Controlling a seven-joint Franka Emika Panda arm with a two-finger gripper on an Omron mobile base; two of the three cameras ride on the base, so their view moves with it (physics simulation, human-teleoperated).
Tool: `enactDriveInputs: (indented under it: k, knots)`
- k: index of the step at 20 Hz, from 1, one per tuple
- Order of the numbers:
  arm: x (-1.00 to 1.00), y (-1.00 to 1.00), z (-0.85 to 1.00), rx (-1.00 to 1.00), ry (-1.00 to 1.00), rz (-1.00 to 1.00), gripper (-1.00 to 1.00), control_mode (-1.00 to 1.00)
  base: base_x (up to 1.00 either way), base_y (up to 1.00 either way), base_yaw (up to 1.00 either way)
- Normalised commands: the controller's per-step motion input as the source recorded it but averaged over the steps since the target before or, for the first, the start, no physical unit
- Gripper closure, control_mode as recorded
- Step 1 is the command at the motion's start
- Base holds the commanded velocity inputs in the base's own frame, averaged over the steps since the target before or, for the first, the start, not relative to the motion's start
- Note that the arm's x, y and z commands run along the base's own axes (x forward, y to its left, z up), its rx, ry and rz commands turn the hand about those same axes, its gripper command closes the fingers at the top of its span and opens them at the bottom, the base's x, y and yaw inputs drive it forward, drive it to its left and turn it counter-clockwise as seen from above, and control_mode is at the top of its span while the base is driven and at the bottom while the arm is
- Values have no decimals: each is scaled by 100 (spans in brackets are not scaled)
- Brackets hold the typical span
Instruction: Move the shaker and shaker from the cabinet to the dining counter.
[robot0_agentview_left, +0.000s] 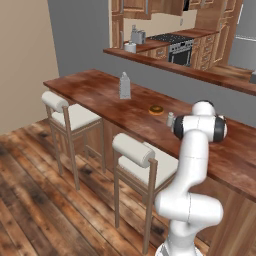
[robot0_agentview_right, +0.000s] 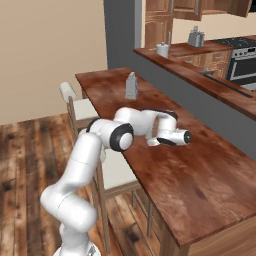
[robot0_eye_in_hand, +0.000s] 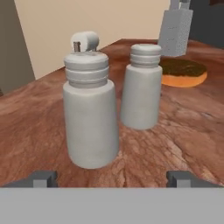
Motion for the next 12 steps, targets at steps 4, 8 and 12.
enactDriveInputs:
  k: [4,8,12]
  knots:
    - [-32,-7,25,0,1,-11,-100,-100,0,0,0]
    - [-27,-8,33,0,7,-15,-100,-100,0,0,0]
    - [-27,-1,44,0,6,-10,-100,-100,0,0,0]
